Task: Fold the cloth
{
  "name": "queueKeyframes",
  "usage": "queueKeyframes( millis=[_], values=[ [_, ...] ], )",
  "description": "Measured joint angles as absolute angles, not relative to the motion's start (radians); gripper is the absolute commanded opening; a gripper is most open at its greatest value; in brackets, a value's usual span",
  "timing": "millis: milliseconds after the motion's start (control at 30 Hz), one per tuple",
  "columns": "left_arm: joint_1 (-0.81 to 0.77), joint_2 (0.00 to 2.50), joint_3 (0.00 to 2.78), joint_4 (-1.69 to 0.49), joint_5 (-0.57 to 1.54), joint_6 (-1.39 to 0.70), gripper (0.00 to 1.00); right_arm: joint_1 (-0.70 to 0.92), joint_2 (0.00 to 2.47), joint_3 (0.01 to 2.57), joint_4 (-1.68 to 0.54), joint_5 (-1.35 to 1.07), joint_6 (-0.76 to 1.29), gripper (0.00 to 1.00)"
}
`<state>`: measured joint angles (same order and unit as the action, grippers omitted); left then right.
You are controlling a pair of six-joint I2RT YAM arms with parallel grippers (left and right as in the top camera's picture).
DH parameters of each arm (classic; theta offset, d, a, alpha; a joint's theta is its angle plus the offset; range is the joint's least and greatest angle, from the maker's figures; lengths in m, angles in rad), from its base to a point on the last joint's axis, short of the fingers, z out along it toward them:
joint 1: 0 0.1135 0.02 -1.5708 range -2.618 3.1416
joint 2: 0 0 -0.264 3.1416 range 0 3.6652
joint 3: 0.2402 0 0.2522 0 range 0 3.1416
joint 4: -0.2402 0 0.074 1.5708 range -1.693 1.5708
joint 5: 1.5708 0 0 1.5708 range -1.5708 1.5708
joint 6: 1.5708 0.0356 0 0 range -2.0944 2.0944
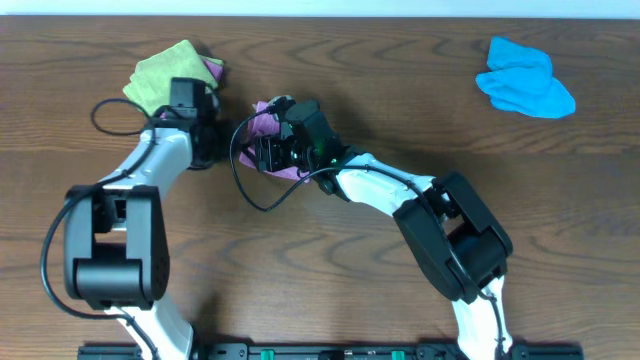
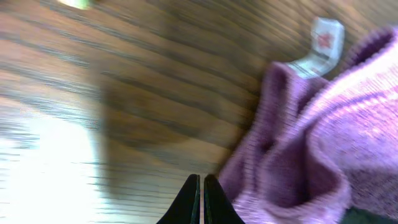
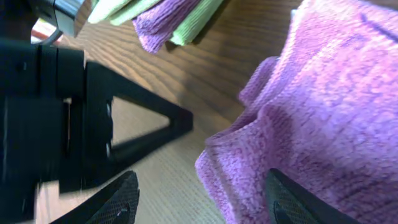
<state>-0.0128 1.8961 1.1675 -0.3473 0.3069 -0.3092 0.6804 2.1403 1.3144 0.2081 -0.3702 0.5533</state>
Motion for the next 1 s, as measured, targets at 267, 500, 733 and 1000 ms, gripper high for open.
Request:
queueKeyframes(
  millis=[267,500,733,1000],
  values=[
    [0.044,1.874,1.168,-0.372,0.307,-0.294,0.29,0.658,2.138,1.316,0.109,-0.395,0.548,0.83],
    [0.044,1.820,1.168,-0.394,0.311,-0.288,0.52,0.565,2.074,1.316,-0.004,-0.405,0.507,0.90],
    [0.044,1.767,1.168,-0.402,0.353,-0.289,0.64,0.500,1.921,1.316,-0.086,-0.445,0.462,0.99],
    [0.043,1.735,1.168,-0.405,0.451,-0.292,0.68,0.445,1.715,1.319,-0.395,-0.456,0.373,0.99]
  ],
)
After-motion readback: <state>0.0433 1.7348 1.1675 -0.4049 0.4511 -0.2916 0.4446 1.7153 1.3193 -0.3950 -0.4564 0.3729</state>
